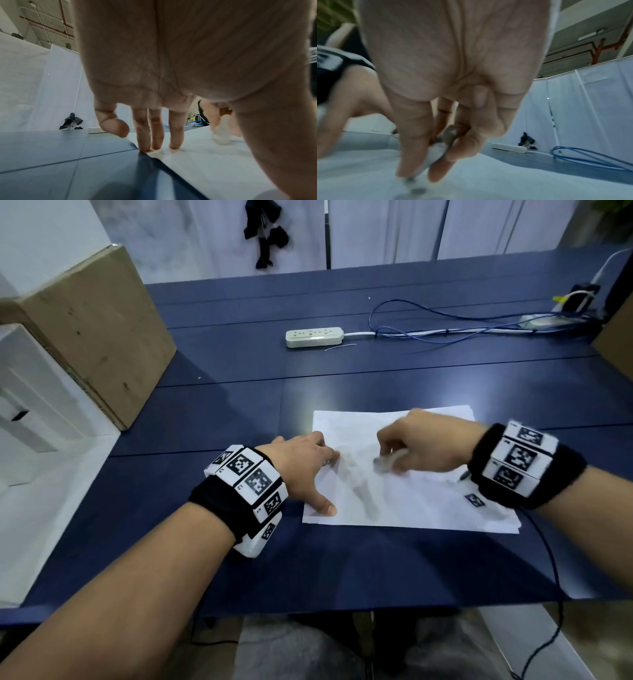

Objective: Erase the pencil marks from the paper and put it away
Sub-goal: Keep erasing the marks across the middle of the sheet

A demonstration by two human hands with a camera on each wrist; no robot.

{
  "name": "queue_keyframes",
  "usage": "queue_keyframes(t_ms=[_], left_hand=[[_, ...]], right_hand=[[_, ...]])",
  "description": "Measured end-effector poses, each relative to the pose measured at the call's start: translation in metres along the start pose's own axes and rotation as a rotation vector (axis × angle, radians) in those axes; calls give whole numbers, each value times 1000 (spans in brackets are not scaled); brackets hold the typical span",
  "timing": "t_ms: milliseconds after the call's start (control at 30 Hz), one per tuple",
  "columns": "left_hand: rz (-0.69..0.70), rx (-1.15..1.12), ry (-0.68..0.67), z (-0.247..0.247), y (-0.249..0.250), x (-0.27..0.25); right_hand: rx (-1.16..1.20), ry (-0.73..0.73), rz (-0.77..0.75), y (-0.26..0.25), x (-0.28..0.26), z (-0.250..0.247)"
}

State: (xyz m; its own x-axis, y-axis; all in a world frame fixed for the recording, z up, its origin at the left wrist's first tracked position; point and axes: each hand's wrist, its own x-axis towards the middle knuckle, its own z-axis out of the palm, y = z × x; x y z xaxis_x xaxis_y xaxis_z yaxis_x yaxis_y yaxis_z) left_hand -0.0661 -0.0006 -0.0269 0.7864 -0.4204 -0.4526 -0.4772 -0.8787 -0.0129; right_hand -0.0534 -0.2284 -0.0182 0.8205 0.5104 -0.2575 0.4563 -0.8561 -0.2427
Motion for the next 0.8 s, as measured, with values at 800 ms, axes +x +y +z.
queue_keyframes(t_ms=[800], left_hand=[[1, -2, -9, -1, 1, -2]], right_hand=[[-25, 23, 83, 6, 1, -3]])
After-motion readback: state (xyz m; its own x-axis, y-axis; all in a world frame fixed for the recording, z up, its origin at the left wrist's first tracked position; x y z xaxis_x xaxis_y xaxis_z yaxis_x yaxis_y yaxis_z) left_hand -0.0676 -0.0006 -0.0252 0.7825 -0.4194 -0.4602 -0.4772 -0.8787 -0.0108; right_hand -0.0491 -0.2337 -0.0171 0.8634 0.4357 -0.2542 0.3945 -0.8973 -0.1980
